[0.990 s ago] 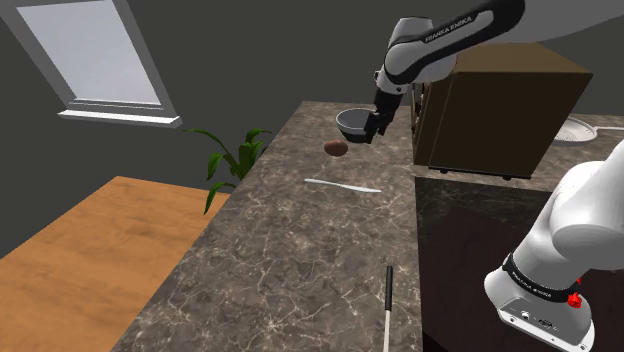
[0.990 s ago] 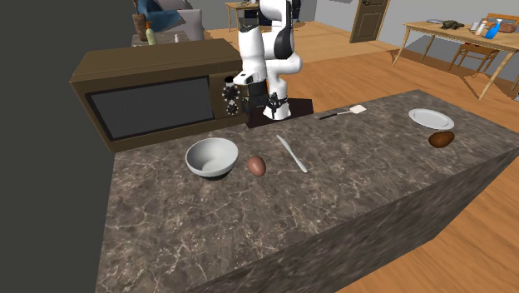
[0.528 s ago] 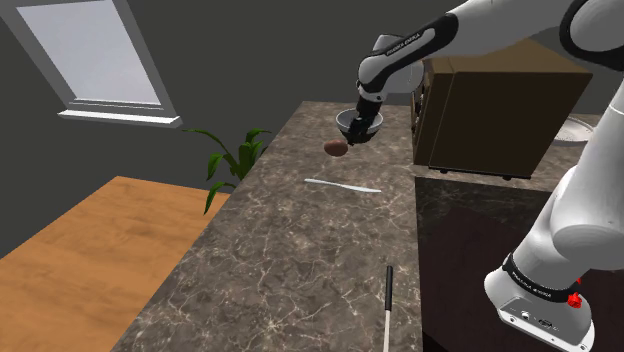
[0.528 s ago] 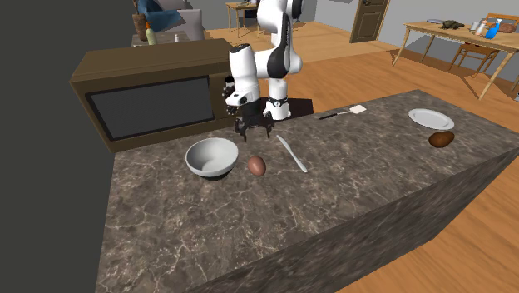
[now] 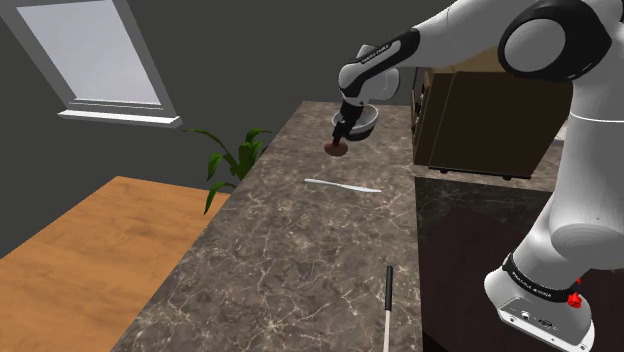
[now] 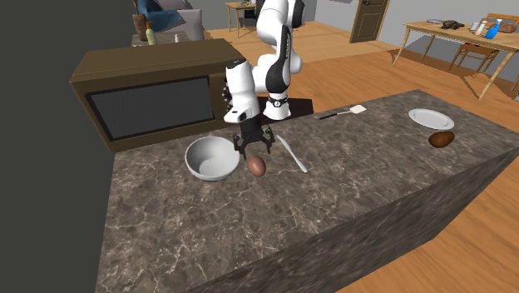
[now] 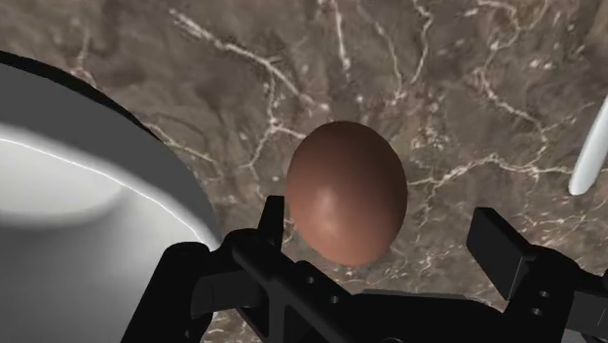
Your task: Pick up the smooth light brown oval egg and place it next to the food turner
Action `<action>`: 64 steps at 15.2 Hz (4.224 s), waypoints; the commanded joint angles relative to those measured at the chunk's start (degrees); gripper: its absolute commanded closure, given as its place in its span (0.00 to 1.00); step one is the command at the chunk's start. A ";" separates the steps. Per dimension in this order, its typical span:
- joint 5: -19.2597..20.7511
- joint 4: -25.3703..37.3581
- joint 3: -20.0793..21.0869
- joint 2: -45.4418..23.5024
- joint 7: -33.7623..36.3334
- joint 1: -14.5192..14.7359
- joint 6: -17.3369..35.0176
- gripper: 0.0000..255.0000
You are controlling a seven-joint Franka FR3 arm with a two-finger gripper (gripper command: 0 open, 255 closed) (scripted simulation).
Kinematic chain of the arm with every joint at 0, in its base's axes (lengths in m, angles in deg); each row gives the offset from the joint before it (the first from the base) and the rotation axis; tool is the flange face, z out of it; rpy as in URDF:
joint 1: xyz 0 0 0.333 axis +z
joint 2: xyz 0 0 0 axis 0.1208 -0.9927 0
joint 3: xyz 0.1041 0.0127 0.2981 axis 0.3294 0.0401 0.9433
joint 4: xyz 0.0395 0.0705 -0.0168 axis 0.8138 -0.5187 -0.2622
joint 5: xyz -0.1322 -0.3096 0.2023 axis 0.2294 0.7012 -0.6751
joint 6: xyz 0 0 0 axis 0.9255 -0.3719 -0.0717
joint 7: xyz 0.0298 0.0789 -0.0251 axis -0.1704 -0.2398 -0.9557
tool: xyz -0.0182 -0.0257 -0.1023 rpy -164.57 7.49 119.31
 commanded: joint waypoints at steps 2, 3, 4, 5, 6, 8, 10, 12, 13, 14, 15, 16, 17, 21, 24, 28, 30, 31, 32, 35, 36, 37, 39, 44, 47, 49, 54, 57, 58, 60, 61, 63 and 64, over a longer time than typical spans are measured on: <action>-0.88 -0.38 0.09 -2.48 -0.80 -0.51 1.85 0.00; -1.16 -0.34 0.27 -3.03 -0.97 -0.53 2.36 0.00; -1.60 -0.25 0.54 -3.93 -1.24 -0.54 3.15 0.00; -1.59 -0.25 0.55 -3.93 -1.24 -0.55 3.15 0.00; -1.59 -0.26 0.56 -3.92 -1.24 -0.56 3.16 0.00; -1.59 -0.25 0.56 -3.93 -1.24 -0.56 3.15 0.00; -1.59 -0.25 0.57 -3.93 -1.24 -0.56 3.15 0.00; -1.59 -0.25 0.57 -3.93 -1.23 -0.57 3.15 0.00; -1.58 -0.24 0.57 -3.93 -1.23 -0.56 3.15 1.00; -1.57 -0.26 0.56 -3.89 -1.23 -0.57 3.12 1.00; -1.58 -0.27 0.56 -3.89 -1.23 -0.57 3.14 1.00; -1.58 -0.28 0.57 -3.89 -1.23 -0.56 3.15 1.00; -1.59 -0.27 0.58 -3.92 -1.23 -0.55 3.17 1.00; -1.59 -0.24 0.57 -3.94 -1.25 -0.58 3.15 1.00; -0.94 0.07 0.30 -3.04 -0.56 -0.42 2.04 1.00; 0.30 0.87 -0.20 -1.36 0.74 -0.16 -0.25 1.00; 0.89 1.35 -0.41 -0.58 1.37 -0.05 -1.42 1.00; 1.18 1.61 -0.52 -0.20 1.68 0.00 -2.02 1.00; 1.46 1.88 -0.62 0.17 1.99 0.05 -2.61 1.00; 2.28 2.78 -0.88 1.22 2.89 0.16 -4.42 1.00; 2.54 3.10 -0.96 1.55 3.18 0.20 -5.04 1.00; 2.79 3.44 -1.04 1.87 3.47 0.23 -5.65 1.00; 3.28 4.16 -1.19 2.48 4.03 0.28 -6.90 1.00; 4.39 6.20 -1.49 3.83 5.36 0.36 -10.09 1.00; 4.98 7.59 -1.64 4.51 6.11 0.38 -12.05 1.00; 5.18 8.12 -1.69 4.74 6.38 0.39 -12.77 1.00; 7.83 -5.07 -0.38 14.84 10.52 3.48 -8.21 1.00; 9.38 -12.00 0.95 20.56 13.56 4.85 -6.12 1.00; 9.86 -14.17 1.49 22.42 14.64 5.23 -5.53 1.00; 10.72 -18.32 2.71 26.07 16.86 5.90 -4.51 1.00; 11.09 -20.31 3.37 27.87 18.00 6.21 -4.07 1.00; 11.70 -24.09 4.81 31.42 20.32 6.79 -3.36 1.00; 11.93 -25.89 5.60 33.17 21.50 7.05 -3.08 1.00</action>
